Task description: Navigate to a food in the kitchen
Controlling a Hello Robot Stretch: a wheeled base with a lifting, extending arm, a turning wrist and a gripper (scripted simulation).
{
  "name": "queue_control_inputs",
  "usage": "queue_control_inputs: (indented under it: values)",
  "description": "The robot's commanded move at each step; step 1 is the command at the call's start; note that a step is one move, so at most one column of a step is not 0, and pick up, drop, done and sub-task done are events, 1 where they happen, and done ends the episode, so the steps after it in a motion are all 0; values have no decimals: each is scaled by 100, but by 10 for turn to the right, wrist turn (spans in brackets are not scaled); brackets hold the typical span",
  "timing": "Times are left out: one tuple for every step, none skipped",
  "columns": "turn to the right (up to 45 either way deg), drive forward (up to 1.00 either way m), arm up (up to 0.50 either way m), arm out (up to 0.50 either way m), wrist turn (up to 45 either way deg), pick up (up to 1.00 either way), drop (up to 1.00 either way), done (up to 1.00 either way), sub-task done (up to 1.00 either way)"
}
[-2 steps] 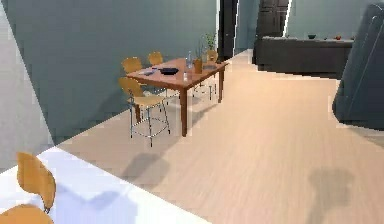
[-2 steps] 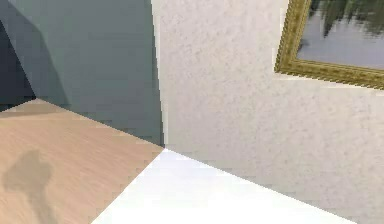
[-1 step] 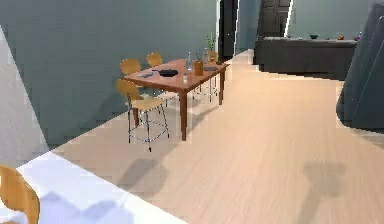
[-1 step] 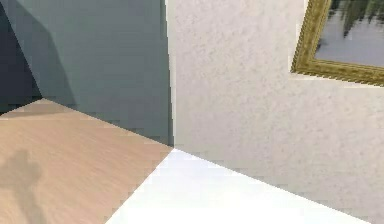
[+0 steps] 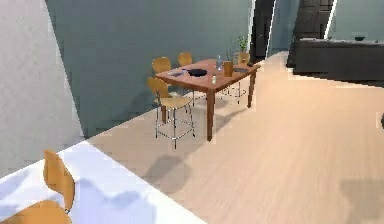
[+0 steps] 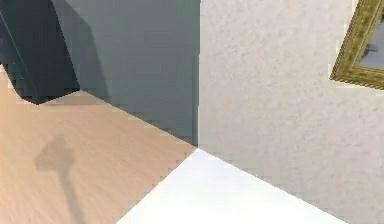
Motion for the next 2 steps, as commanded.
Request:
queue_control_inputs:
  values:
    - [0,90,0,0,0,0,0,0,0]
    - [-360,0,0,0,0,0,0,0,0]
